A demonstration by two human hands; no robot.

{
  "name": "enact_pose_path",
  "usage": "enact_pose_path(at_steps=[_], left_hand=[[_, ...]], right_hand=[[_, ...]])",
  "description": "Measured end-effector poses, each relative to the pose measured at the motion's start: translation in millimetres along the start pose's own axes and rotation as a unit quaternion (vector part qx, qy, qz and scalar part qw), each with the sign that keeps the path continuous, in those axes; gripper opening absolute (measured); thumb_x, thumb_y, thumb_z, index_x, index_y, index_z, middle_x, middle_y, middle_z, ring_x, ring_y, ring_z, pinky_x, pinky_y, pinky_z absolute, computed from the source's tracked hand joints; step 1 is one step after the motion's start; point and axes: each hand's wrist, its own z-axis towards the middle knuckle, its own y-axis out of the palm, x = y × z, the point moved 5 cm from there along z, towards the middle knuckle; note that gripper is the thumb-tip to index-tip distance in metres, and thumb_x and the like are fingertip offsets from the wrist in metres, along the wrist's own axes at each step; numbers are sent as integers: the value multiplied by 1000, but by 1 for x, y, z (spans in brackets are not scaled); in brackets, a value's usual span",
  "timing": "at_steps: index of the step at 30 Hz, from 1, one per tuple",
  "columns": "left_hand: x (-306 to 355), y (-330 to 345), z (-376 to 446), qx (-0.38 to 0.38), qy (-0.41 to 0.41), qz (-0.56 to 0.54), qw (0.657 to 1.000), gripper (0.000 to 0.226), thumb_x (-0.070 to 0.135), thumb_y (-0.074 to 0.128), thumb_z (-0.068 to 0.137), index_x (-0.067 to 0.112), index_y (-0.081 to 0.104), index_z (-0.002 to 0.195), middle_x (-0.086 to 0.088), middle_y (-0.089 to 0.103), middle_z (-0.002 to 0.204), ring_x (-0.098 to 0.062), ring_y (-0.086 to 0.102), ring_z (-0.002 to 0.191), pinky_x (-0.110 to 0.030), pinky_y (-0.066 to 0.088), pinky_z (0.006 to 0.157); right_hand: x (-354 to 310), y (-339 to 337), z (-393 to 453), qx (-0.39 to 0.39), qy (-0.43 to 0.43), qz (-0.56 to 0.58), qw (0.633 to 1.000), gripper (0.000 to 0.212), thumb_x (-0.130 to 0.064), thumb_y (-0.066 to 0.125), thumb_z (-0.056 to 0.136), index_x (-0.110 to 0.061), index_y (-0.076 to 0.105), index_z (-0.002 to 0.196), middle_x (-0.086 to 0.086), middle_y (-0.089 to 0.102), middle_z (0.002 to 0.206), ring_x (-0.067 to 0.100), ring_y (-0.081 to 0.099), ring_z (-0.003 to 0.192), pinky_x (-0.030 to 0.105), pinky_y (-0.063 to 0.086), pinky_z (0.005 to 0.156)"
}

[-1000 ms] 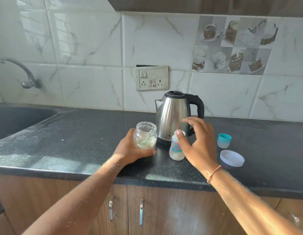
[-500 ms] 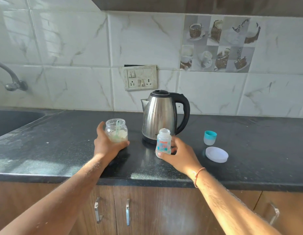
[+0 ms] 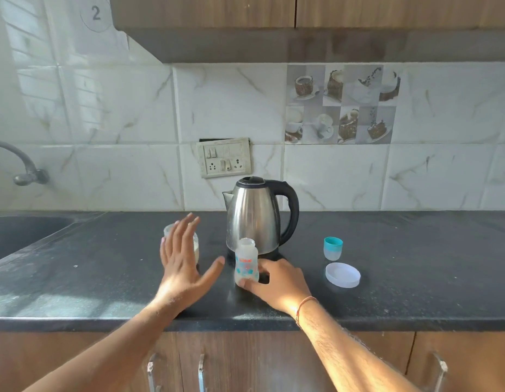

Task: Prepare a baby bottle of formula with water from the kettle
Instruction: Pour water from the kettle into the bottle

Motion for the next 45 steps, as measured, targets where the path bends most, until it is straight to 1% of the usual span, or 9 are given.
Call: enact_pose_path(at_steps=[7,12,21,26,30,32,36,40,45], left_hand=[[15,49,-5,-135,-126,-156,970,128,72,90,71,45,15,171,22,51,156,-6,49,148,-37,44,121],[-8,58,4,-242,-163,-92,952,63,63,93,76,37,71,128,20,81,112,0,76,107,-35,63,101],[-29,56,7,-267,-139,-90,949,48,50,96,81,37,73,121,26,82,104,5,77,93,-18,60,80],[-27,56,6,-263,-145,-90,950,54,51,98,79,41,69,124,20,81,106,15,71,91,-9,54,71],[-31,57,7,-258,-152,-99,949,58,53,99,76,39,70,124,19,80,108,17,69,94,-7,53,73],[-35,59,8,-258,-156,-107,947,61,56,99,73,39,70,124,19,81,109,12,71,96,-9,55,76],[-40,63,8,-262,-157,-122,944,67,63,98,67,40,70,125,22,81,111,5,74,101,-20,62,89],[-41,65,9,-264,-156,-124,944,68,62,99,68,41,69,126,24,80,114,6,74,106,-23,64,93],[-40,64,10,-260,-152,-127,945,66,61,99,70,40,69,125,26,80,114,11,73,106,-20,63,93]], right_hand=[[-6,-2,-5,-13,-9,-33,999,58,-87,54,89,-48,72,128,-14,74,114,17,61,117,45,47,106],[1,-3,-5,13,9,22,1000,43,-63,66,97,-44,73,135,-19,73,131,12,63,124,37,53,111],[16,-24,2,170,40,222,959,14,-34,68,106,-36,74,118,-26,75,104,-7,67,99,5,50,78],[29,-53,36,299,28,265,916,13,-30,65,108,-40,67,115,-19,73,111,2,68,105,29,55,92],[43,-90,75,381,67,272,881,26,-29,60,110,-17,65,133,-6,64,133,17,62,122,32,47,104],[53,-102,97,358,101,258,892,36,-38,56,110,-14,64,137,0,62,141,20,60,126,35,47,108],[66,-107,129,279,153,267,910,43,-51,40,109,-18,63,94,-2,64,99,28,57,96,39,46,83],[65,-102,153,170,170,362,901,63,-56,30,112,-15,77,100,7,82,92,30,74,90,46,56,98],[48,-100,161,136,164,367,906,75,-62,29,112,-8,69,81,11,64,63,30,64,63,38,54,75]])
